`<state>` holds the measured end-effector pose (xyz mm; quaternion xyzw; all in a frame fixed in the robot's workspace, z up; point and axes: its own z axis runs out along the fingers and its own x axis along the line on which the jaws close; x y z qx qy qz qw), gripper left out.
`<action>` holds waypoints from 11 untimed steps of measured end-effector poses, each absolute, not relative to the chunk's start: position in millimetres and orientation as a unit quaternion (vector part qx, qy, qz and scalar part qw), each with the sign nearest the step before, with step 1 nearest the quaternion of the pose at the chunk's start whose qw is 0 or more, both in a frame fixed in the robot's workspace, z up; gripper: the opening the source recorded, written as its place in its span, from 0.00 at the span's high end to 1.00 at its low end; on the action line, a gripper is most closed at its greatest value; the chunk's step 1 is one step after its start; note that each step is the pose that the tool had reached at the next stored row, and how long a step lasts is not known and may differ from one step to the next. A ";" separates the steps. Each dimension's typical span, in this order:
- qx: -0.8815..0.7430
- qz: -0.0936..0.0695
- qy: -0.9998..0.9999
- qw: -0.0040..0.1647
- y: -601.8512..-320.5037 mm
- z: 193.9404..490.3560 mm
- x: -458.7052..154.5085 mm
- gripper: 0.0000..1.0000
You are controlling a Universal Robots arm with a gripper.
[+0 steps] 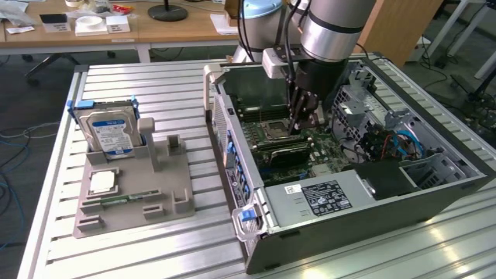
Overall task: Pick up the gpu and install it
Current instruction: 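Press down on the gpu until it lock into place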
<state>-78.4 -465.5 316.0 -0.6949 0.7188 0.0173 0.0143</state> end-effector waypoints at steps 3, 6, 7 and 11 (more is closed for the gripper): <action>-0.695 0.017 0.719 0.014 -465.5 315.9 -78.4 0.89; -0.695 0.017 0.719 0.014 -464.3 315.7 -78.5 0.89; -0.695 0.017 0.719 0.014 -463.8 315.7 -78.4 0.89; -0.695 0.017 0.719 0.014 -463.5 311.8 -78.5 0.89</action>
